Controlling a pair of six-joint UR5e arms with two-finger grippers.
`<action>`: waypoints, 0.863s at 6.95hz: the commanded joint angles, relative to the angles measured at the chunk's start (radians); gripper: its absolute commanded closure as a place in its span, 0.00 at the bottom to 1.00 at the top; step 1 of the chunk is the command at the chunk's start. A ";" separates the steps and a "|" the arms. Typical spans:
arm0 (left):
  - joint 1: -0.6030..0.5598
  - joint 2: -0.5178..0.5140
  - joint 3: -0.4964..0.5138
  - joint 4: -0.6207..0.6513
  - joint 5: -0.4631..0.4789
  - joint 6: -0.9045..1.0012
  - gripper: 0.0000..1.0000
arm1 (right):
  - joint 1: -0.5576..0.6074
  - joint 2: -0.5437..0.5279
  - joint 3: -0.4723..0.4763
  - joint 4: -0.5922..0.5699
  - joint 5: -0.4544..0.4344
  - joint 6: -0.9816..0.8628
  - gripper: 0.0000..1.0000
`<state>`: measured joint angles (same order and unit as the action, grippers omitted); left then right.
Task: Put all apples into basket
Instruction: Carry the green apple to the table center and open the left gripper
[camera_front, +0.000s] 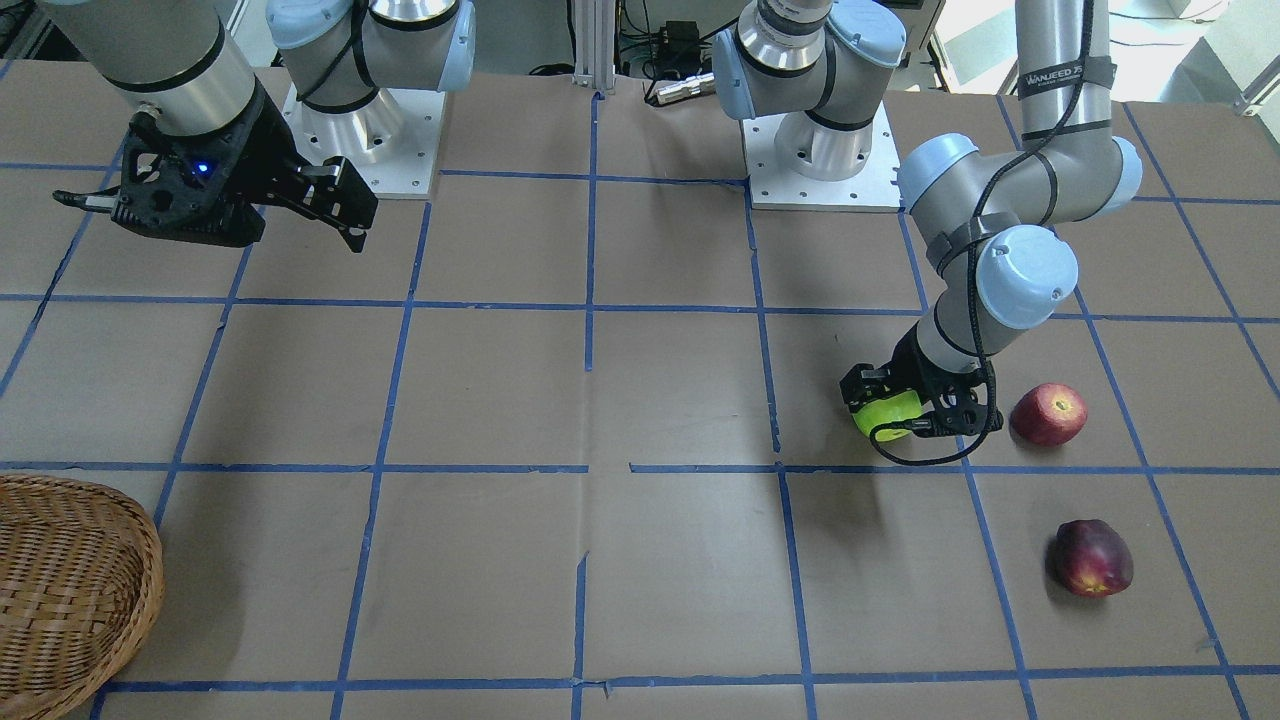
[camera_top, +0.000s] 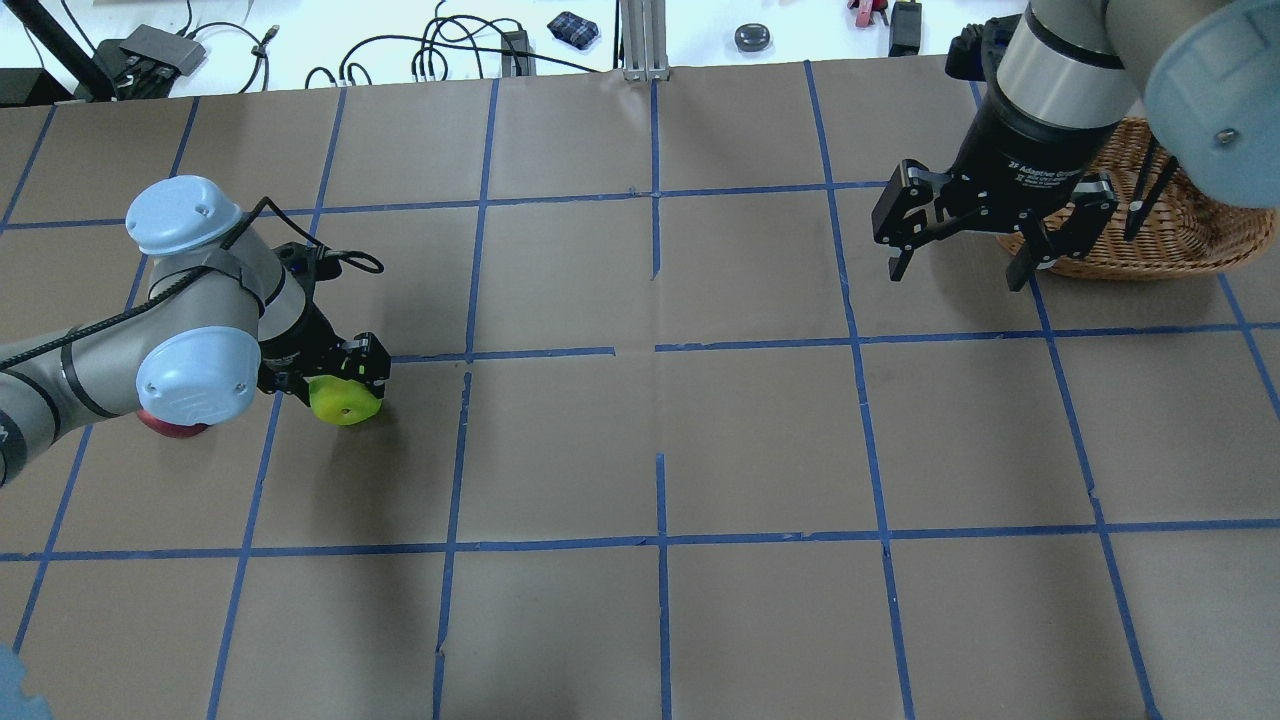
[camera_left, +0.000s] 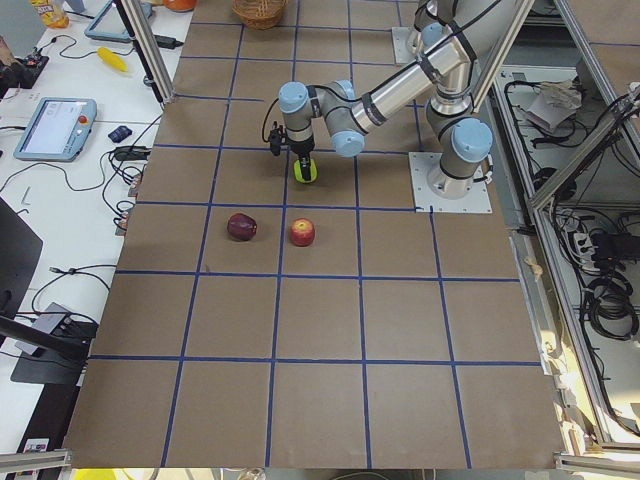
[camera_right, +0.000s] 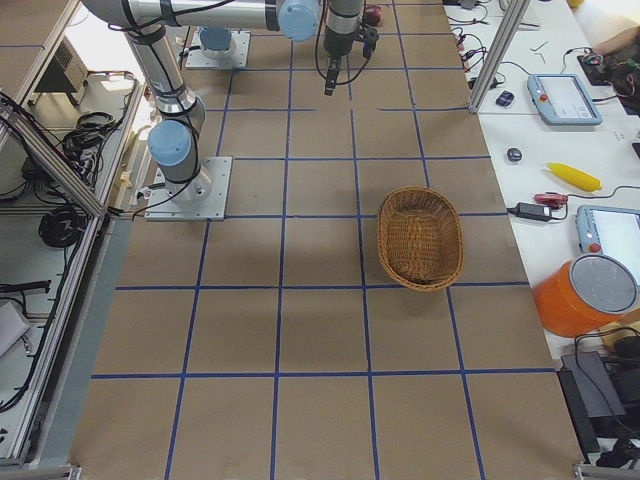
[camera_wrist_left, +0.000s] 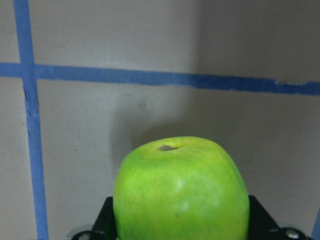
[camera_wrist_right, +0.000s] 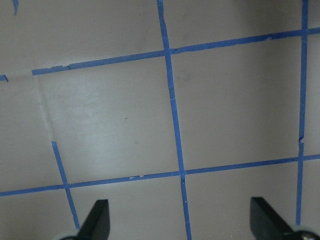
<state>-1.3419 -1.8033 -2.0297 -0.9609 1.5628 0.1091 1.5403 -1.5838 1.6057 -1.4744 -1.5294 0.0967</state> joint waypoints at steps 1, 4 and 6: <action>-0.168 -0.010 0.084 -0.028 -0.065 -0.300 0.76 | 0.000 0.001 0.000 -0.023 -0.002 -0.002 0.00; -0.483 -0.126 0.236 -0.015 -0.129 -0.847 0.77 | -0.104 0.010 0.002 -0.034 0.011 0.000 0.00; -0.539 -0.213 0.269 0.101 -0.207 -0.981 0.77 | -0.144 0.016 0.011 -0.038 0.006 -0.002 0.00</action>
<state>-1.8394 -1.9657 -1.7803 -0.9237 1.3877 -0.7879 1.4189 -1.5702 1.6104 -1.5104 -1.5224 0.0944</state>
